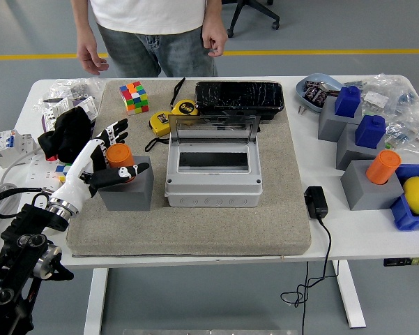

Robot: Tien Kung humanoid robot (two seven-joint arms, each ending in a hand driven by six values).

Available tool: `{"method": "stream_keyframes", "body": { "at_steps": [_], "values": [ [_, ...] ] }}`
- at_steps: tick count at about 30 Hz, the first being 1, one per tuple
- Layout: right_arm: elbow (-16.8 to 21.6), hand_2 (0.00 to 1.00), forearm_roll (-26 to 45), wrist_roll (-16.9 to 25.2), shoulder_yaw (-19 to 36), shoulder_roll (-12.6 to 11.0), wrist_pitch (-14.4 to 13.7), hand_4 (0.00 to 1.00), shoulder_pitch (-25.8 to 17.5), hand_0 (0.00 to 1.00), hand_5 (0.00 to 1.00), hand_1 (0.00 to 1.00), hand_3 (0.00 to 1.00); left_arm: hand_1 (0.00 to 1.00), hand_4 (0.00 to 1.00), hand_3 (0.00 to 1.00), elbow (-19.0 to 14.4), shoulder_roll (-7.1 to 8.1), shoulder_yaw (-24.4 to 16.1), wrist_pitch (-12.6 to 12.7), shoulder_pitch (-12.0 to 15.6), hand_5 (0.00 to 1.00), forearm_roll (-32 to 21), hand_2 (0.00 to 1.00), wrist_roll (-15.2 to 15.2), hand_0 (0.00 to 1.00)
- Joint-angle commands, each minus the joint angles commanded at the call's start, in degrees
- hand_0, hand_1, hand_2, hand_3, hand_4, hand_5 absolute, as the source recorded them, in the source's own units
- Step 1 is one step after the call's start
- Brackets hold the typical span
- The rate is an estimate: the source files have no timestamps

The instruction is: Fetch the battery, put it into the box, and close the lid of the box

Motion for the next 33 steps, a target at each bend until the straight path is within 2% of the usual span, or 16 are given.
{"method": "stream_keyframes", "body": {
  "at_steps": [4,5,10,11,16,17,22,23,28,29,33],
  "values": [
    [-0.07,0.913,-0.13,-0.04,0.17,-0.05,0.09,0.998,0.01,0.998,0.998,0.998,0.862,0.918,0.998,0.872,0.38,0.27,1.54,2.39,-0.39,0.037,-1.49,0.897,-0.66,0.858],
    [-0.07,0.911,-0.15,-0.04,0.22,-0.04,0.09,0.998,0.01,0.998,0.998,0.996,0.86,0.758,0.998,0.71,0.44,0.33,1.78,2.76,-0.44,0.002,-1.85,0.694,-0.78,0.735],
    [0.0,0.911,-0.13,0.03,0.28,0.03,0.03,0.998,0.07,0.998,0.998,0.996,0.86,0.758,0.998,0.71,0.7,0.45,2.51,3.54,-0.61,0.002,-2.34,0.694,-0.75,0.735],
    [0.01,0.911,-0.1,0.04,0.27,0.04,0.04,0.998,0.08,0.998,0.998,0.994,0.86,0.679,0.998,0.516,0.71,0.46,2.6,3.64,-0.65,0.002,-2.44,0.519,-0.74,0.668],
    [-0.02,0.911,-0.21,0.03,0.42,0.02,0.12,0.998,0.15,0.998,0.998,0.994,0.86,0.679,0.998,0.516,0.83,0.51,2.88,4.62,-0.84,0.002,-3.08,0.519,-0.9,0.668],
    [-0.01,0.909,-0.21,0.03,0.43,0.01,0.12,0.998,0.16,0.998,0.998,0.993,0.858,0.591,0.998,0.397,0.86,0.52,2.92,4.8,-0.85,0.002,-3.25,0.438,-0.95,0.622],
    [0.01,0.909,-0.28,-0.01,0.48,-0.08,0.08,0.998,0.24,0.998,0.998,0.993,0.858,0.591,0.998,0.397,0.99,0.56,3.09,5.64,-0.93,0.002,-3.93,0.438,-1.01,0.622],
    [0.01,0.91,-0.26,-0.01,0.47,-0.08,0.08,0.998,0.24,0.998,0.998,0.994,0.858,0.514,0.998,0.283,0.98,0.55,3.1,5.81,-0.9,0.002,-3.99,0.36,-1.02,0.534],
    [0.03,0.91,-0.27,0.0,0.47,-0.06,0.06,0.998,0.22,0.998,0.998,0.994,0.858,0.514,0.998,0.283,1.08,0.51,3.12,6.15,-0.9,0.002,-4.22,0.36,-0.98,0.534],
    [0.04,0.909,-0.28,0.0,0.46,-0.06,0.06,0.998,0.23,0.998,0.998,0.994,0.858,0.429,0.998,0.208,1.12,0.51,3.15,6.16,-0.91,0.002,-4.31,0.276,-0.98,0.398],
    [0.04,0.909,-0.24,0.01,0.45,-0.07,0.07,0.998,0.29,0.998,0.998,0.994,0.858,0.429,0.998,0.208,1.38,0.53,3.64,6.56,-1.07,0.002,-5.38,0.276,-1.03,0.398]
  ]
}}
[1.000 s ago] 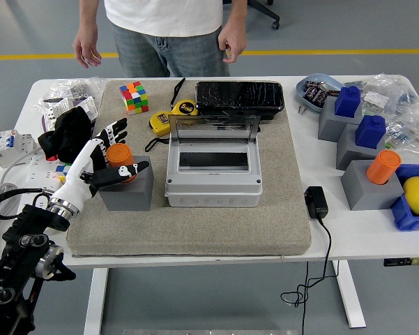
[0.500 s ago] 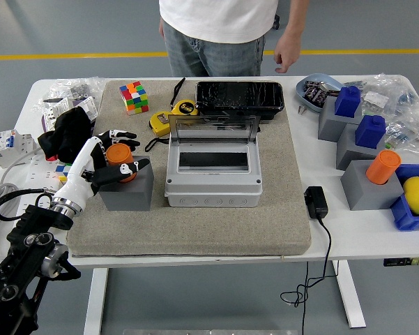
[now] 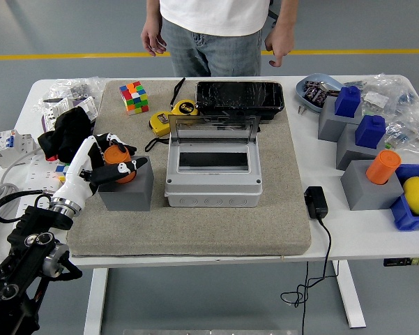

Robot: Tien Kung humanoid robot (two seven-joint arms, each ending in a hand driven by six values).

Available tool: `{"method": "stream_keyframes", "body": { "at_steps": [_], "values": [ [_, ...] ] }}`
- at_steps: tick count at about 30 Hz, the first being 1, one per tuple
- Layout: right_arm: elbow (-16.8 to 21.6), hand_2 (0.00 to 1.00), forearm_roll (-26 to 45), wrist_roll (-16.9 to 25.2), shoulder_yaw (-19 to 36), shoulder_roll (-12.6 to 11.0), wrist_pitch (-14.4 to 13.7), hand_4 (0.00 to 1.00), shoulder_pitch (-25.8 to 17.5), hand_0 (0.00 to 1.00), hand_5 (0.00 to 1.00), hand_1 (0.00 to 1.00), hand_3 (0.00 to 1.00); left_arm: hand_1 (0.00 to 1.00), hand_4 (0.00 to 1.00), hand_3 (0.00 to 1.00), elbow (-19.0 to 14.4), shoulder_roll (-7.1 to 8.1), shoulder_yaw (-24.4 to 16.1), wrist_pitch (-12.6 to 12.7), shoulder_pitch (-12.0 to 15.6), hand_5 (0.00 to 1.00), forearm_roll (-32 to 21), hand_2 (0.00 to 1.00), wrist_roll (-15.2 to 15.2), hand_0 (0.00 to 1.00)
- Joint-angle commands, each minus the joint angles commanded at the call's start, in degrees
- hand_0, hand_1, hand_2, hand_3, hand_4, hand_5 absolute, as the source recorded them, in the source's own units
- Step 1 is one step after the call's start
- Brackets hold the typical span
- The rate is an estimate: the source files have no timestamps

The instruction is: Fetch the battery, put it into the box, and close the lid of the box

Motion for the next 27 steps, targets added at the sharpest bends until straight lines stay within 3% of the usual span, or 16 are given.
{"method": "stream_keyframes", "body": {
  "at_steps": [1,2,7,8,13,14,25,26,27],
  "values": [
    [0.0,0.909,0.0,0.0,0.0,0.0,0.0,0.998,0.0,0.998,0.998,0.994,0.858,0.429,0.998,0.208,0.06,0.01,0.12,0.11,-0.04,0.002,-0.31,0.276,-0.02,0.398],
    [-0.01,0.908,-0.01,0.0,0.01,-0.01,0.0,0.998,0.01,0.998,0.998,0.994,0.857,0.396,0.998,0.192,0.17,0.03,0.32,0.35,-0.09,0.002,-0.77,0.254,-0.02,0.325],
    [-0.04,0.908,-0.12,-0.04,0.11,-0.05,0.0,0.998,0.0,0.998,0.998,0.994,0.857,0.396,0.998,0.192,0.42,0.06,0.8,1.2,-0.19,0.002,-2.65,0.254,-0.1,0.325],
    [-0.04,0.908,-0.14,-0.05,0.1,-0.06,-0.01,0.998,-0.01,0.998,0.998,0.994,0.857,0.319,0.998,0.176,0.46,0.07,0.88,1.38,-0.19,0.002,-3.03,0.225,-0.13,0.219],
    [-0.04,0.908,-0.06,-0.11,-0.21,-0.11,-0.01,0.998,-0.01,0.998,0.998,0.994,0.857,0.319,0.998,0.176,0.69,0.11,1.29,2.06,-0.26,0.002,-3.97,0.225,-0.25,0.219],
    [-0.05,0.908,-0.06,-0.12,-0.25,-0.12,-0.02,0.998,-0.01,0.998,0.998,0.995,0.857,0.174,0.998,0.159,0.71,0.11,1.33,2.14,-0.26,0.002,-4.04,0.178,-0.27,0.146],
    [-0.06,0.908,0.07,-0.24,-0.61,-0.19,-0.11,0.998,-0.06,0.998,0.998,0.995,0.857,0.174,0.998,0.118,0.82,0.27,2.2,4.54,-0.27,0.002,-5.35,0.149,-0.89,0.112],
    [-0.05,0.908,0.1,-0.24,-0.66,-0.19,-0.12,0.998,-0.06,0.998,0.998,0.995,0.857,0.091,0.998,0.069,0.77,0.28,2.22,4.74,-0.28,0.002,-5.38,0.108,-0.94,0.062],
    [-0.04,0.908,0.14,-0.24,-0.7,-0.19,-0.14,0.998,-0.06,0.998,0.998,0.995,0.857,0.091,0.998,0.069,0.72,0.29,2.24,4.91,-0.3,0.002,-5.44,0.108,-0.99,0.062]
  ]
}}
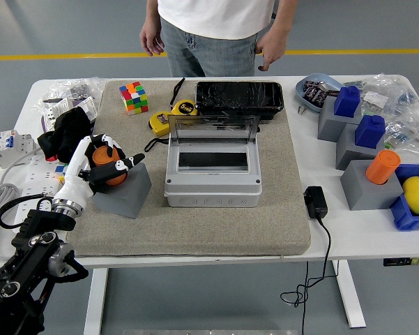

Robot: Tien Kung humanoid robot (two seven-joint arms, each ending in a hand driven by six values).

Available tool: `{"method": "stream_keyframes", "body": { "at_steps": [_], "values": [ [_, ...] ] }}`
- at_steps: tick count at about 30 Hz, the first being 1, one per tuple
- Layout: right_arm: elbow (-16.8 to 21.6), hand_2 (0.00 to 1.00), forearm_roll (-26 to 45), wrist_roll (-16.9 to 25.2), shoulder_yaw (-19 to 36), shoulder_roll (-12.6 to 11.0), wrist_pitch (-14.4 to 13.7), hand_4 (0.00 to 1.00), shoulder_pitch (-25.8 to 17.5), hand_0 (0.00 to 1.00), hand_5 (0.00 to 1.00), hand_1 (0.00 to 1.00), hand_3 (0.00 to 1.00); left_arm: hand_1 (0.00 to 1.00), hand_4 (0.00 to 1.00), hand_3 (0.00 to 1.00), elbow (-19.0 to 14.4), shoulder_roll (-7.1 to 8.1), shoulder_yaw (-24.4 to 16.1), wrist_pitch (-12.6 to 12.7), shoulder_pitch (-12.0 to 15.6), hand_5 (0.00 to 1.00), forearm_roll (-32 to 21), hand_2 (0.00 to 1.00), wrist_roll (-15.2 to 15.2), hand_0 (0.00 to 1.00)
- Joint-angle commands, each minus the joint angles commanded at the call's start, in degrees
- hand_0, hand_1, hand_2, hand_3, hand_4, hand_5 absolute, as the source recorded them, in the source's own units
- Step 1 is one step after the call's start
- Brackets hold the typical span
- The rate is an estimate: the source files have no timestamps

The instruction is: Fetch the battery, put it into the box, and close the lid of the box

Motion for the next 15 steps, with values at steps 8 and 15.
{"method": "stream_keyframes", "body": {
  "at_steps": [8,15],
  "values": [
    [0.02,0.908,0.03,0.04,0.13,0.02,0.01,0.998,0.16,0.998,0.998,0.995,0.857,0.043,0.998,0.058,-1.0,-0.04,0.08,1.25,-0.73,0.002,0.42,0.081,-0.38,0.043],
    [-0.02,0.908,-0.24,0.07,0.55,0.06,0.04,0.998,0.12,0.998,0.998,0.995,0.857,0.004,0.998,0.039,-0.82,-0.07,0.11,1.95,-0.99,0.002,-2.19,0.054,-1.3,0.015]
  ]
}}
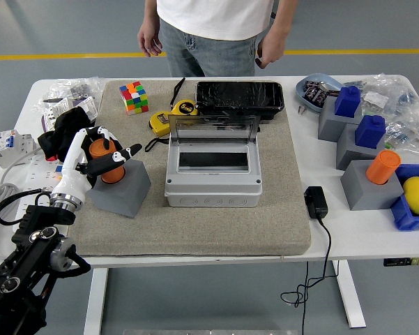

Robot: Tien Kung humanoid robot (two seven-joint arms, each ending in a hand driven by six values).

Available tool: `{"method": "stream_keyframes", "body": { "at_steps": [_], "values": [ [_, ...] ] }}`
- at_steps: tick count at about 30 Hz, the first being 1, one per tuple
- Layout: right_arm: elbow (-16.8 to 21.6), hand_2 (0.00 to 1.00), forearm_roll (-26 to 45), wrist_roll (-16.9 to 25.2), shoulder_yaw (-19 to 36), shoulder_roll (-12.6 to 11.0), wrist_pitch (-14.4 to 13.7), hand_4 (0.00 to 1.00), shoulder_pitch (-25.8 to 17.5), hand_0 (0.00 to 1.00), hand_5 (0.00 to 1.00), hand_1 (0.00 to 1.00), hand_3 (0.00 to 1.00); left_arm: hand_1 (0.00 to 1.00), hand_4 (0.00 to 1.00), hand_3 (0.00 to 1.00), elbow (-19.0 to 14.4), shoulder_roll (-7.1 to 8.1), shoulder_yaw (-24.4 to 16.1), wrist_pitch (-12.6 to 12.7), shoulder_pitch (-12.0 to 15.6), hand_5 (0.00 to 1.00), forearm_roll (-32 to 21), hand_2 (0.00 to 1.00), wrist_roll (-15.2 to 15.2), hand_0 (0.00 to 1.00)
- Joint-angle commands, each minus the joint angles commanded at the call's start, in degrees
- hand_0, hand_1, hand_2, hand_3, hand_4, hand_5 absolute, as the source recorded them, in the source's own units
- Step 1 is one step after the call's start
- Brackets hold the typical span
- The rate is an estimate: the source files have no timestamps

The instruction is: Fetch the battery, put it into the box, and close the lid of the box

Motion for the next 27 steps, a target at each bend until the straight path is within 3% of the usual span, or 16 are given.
{"method": "stream_keyframes", "body": {
  "at_steps": [16,21,25,26,27],
  "values": [
    [-0.03,0.908,-0.07,0.04,0.27,0.0,-0.07,0.998,0.21,0.998,0.998,0.995,0.856,0.002,0.998,0.002,-3.08,-0.19,-2.04,0.02,-0.65,0.002,0.23,0.023,0.51,0.002],
    [0.02,0.908,0.01,0.09,0.28,-0.01,-0.12,0.998,0.33,0.998,0.998,0.995,0.856,0.002,0.998,0.002,-7.51,0.25,-3.34,0.16,-1.02,0.002,4.55,0.019,2.54,0.002],
    [-0.03,0.908,-0.08,0.07,0.37,-0.1,-0.06,0.998,0.44,0.998,0.998,0.995,0.856,0.002,0.998,0.002,-12.56,1.46,-2.27,1.32,-2.12,0.002,11.9,0.019,3.59,0.002],
    [-0.04,0.908,-0.08,0.06,0.36,-0.14,-0.06,0.998,0.46,0.998,0.998,0.995,0.856,0.002,0.998,0.002,-13.92,1.74,-1.61,1.67,-2.38,0.206,13.5,0.008,3.78,0.002],
    [-0.05,0.908,-0.11,0.05,0.37,-0.17,-0.07,0.998,0.49,0.998,0.998,0.995,0.856,0.002,0.998,0.002,-14.95,1.96,-1.01,1.91,-2.61,0.206,14.84,0.008,3.99,0.002]
  ]
}}
